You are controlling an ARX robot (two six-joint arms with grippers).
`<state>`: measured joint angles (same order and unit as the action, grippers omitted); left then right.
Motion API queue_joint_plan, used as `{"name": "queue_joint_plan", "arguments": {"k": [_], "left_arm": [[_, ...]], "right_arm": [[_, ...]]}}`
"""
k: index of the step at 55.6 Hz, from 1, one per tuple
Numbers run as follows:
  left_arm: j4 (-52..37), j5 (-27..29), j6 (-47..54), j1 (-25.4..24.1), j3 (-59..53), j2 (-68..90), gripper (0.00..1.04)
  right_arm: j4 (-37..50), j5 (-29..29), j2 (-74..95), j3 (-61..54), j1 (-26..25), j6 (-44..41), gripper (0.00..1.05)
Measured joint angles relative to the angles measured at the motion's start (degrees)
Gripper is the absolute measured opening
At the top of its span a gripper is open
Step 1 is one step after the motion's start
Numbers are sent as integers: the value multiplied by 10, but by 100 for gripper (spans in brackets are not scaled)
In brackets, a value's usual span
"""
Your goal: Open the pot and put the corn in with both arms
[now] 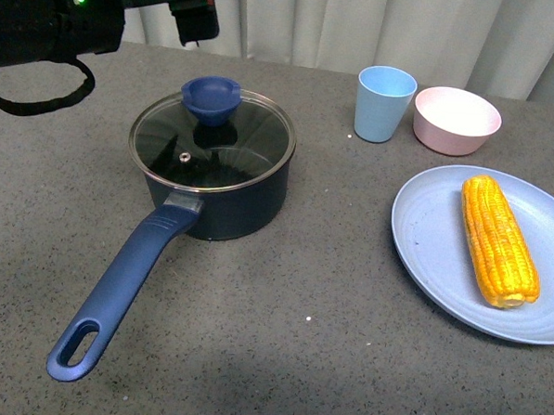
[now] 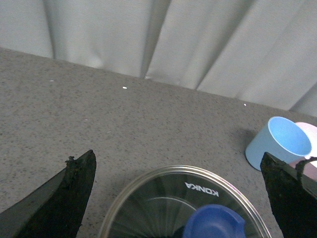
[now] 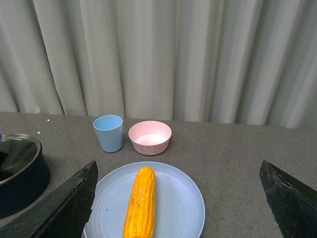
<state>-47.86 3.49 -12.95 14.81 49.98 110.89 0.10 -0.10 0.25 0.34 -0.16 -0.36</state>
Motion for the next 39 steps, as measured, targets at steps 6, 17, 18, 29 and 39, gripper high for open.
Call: {"name": "queue_joint_plan", "arguments": {"k": [6, 17, 18, 29, 39], "left_arm": [[-2, -6, 8, 15, -2, 12, 98], [-2, -8, 23, 30, -2, 39, 98], [-2, -8, 23, 30, -2, 40, 98], [-2, -12, 55, 44, 1, 62, 98], [-2, -18, 78, 51, 5, 79, 98]], "right_arm": [[0, 0, 0, 0, 0, 0, 96], [0, 0, 0, 0, 0, 0, 96], [0, 0, 0, 0, 0, 0, 96], [0, 0, 0, 0, 0, 0, 96], [0, 0, 0, 0, 0, 0, 96]]}}
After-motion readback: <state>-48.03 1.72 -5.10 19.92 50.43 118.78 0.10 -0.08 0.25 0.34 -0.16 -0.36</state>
